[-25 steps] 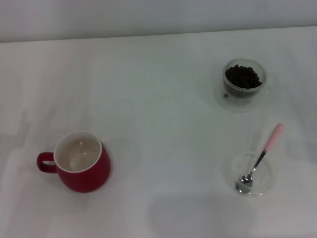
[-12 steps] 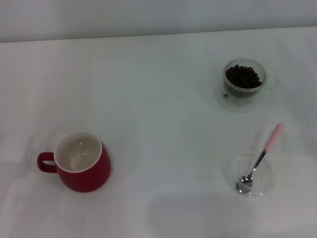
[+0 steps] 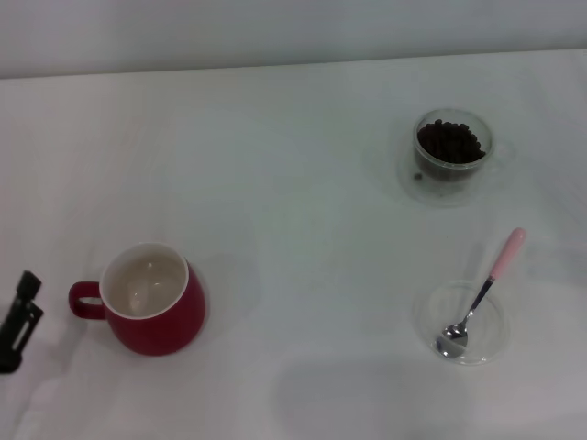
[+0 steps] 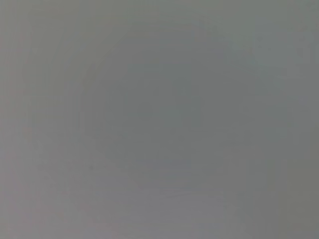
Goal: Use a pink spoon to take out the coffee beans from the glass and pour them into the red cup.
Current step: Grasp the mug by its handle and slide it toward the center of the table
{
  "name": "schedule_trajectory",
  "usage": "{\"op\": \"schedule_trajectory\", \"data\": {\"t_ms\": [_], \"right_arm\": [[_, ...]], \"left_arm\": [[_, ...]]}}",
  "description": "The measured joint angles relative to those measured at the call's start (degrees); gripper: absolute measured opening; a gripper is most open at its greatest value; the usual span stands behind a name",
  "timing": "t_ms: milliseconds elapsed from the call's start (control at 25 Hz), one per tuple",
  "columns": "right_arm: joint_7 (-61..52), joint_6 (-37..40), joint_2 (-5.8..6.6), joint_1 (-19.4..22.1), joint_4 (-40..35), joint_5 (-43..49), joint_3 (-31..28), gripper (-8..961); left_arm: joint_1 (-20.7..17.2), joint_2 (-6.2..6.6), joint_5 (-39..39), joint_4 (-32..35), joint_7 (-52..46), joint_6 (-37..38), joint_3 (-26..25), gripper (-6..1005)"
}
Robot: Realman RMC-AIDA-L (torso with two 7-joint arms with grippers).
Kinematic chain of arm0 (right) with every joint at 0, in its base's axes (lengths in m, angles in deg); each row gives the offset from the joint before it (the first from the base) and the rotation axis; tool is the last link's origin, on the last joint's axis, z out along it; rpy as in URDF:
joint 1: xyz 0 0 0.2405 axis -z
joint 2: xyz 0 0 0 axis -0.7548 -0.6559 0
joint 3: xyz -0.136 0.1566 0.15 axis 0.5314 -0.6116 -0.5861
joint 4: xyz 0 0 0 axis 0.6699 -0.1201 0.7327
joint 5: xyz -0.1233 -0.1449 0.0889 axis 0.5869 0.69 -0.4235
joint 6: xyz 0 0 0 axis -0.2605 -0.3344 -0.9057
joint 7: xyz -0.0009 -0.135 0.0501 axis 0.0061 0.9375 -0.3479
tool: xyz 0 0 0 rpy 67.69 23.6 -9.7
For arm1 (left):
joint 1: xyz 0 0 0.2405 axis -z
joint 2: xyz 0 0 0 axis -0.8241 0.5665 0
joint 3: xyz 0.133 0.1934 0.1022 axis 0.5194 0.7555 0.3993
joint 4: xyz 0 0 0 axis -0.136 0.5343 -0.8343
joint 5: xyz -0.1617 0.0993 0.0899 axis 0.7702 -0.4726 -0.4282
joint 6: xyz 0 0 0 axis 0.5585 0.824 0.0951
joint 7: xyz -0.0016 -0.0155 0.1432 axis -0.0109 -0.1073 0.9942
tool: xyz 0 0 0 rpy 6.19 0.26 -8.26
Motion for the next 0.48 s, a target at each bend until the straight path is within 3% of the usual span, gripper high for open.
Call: {"op": "schedule_trajectory", "data": {"t_ms": [480], "right_arm": [[-0.24,0.31,-0.05,0.81,-1.47,-0.70,-0.03,853]], "left_arm": [[-4.79,-0.09,-3.00,-1.24,0.01,2.62,0.05,758]]}}
